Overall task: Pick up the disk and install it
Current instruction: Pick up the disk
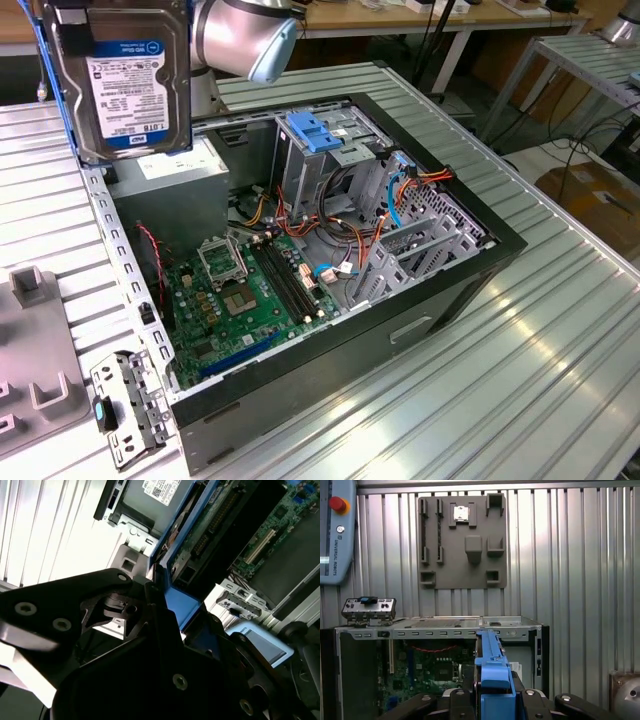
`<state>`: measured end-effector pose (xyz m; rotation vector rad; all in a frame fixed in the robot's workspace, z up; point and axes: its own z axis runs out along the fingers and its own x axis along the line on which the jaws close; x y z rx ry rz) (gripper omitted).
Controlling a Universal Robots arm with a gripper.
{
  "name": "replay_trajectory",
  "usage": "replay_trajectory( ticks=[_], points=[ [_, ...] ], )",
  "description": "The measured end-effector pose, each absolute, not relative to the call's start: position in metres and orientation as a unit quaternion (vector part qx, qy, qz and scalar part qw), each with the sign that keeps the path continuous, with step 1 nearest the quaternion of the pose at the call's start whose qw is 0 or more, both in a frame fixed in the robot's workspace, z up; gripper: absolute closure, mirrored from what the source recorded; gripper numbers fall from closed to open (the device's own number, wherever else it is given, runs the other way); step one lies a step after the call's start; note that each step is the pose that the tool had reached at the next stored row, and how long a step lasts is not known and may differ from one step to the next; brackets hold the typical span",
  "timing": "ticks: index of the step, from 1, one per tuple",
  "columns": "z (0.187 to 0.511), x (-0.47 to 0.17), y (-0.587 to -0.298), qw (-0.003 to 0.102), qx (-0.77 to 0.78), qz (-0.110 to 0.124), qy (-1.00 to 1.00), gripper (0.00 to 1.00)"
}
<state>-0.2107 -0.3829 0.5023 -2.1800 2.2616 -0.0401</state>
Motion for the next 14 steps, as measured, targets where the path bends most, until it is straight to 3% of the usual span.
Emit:
replay_trajectory(
  ticks=[4, 14],
  points=[
    [0.502, -0.207, -0.383, 0.009, -0.694, -0.021, 0.72, 0.63],
    [0.499, -0.194, -0.402, 0.009, -0.694, -0.022, 0.72, 0.63]
  ],
)
